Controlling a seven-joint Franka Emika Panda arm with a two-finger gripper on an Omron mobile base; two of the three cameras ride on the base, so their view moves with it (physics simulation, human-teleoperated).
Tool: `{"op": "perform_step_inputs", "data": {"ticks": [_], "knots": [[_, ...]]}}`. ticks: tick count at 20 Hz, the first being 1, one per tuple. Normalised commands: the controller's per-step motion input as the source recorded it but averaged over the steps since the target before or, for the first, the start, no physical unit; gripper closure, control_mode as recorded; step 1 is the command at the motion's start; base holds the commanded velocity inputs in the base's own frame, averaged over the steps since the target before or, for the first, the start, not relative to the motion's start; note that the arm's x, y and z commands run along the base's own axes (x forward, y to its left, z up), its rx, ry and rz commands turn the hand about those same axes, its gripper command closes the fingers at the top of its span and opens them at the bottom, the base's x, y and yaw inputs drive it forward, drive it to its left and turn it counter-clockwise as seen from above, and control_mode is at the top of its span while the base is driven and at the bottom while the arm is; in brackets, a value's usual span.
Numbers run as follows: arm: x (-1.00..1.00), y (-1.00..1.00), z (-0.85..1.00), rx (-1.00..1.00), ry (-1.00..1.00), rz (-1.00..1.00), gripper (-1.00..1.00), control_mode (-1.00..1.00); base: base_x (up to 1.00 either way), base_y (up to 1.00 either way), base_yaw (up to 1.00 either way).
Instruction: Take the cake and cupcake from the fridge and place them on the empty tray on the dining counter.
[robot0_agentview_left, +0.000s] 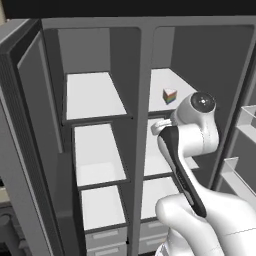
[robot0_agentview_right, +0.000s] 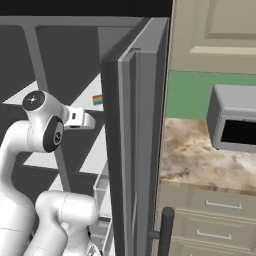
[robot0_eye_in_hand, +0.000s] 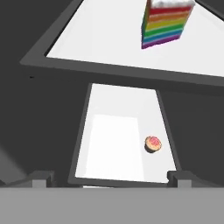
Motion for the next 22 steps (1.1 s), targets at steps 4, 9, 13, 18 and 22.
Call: {"op": "perform_step_inputs", "data": {"ticks": [4, 9, 13, 18, 22], "knots": [[0.0, 0.0, 0.0, 0.0, 0.0, 0.0, -1.0, 1.0, 0.41, 0.0, -0.27], [0.0, 0.0, 0.0, 0.0, 0.0, 0.0, -1.0, 1.0, 0.38, 0.0, -0.29], [0.0, 0.0, 0.0, 0.0, 0.0, 0.0, -1.0, 1.0, 0.36, 0.0, -0.29], [0.0, 0.0, 0.0, 0.0, 0.0, 0.0, -1.0, 1.0, 0.18, 0.0, -0.13], [0.0, -0.12, 0.0, 0.0, 0.0, 0.0, -1.0, -1.0, 0.0, 0.0, 0.0]]}}
